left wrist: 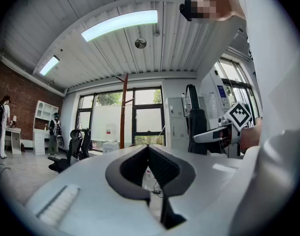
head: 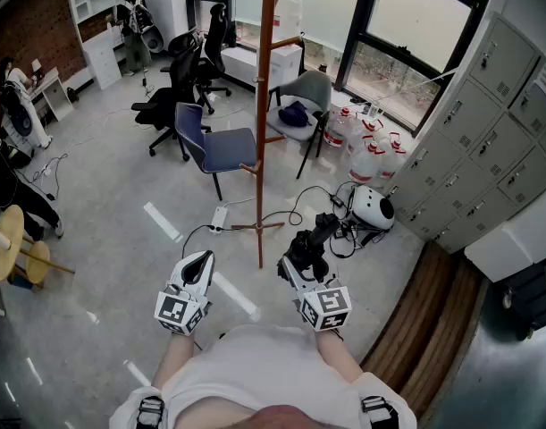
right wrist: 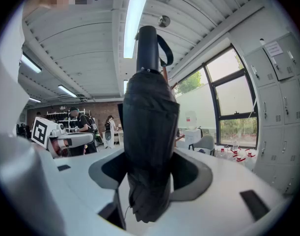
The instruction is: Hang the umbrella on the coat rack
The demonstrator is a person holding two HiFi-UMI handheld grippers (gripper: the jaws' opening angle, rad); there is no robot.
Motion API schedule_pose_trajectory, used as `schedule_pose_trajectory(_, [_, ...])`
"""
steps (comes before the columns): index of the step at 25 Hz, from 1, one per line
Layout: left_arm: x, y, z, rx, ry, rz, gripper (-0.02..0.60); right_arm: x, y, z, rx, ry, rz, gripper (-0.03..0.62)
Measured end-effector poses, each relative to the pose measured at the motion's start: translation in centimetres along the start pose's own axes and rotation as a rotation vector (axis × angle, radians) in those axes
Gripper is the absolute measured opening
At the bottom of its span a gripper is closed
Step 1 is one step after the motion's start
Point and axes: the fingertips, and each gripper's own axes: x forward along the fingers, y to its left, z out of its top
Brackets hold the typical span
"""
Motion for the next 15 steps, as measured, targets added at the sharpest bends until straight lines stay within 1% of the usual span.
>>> schedule_pose_trajectory(6, [0.2, -0.1, 0.0, 0.004, 0.010, -0.019, 0.011, 0.1, 0.5, 0.2, -0.033, 0.002, 0.009, 0.256])
schedule_pose_trajectory(11, [0.2, -0.2, 0.0, 0.004, 0.007, -0.021, 0.011, 0.0, 0.6, 0.3, -0.034, 0.001, 0.011, 0.256])
schedule_pose_trajectory(15, [-0.1, 0.3, 0.0, 0.005, 0.004, -0.040, 0.011, 0.3, 1.6, 0.5, -0.046, -0.001, 0.017, 0.256])
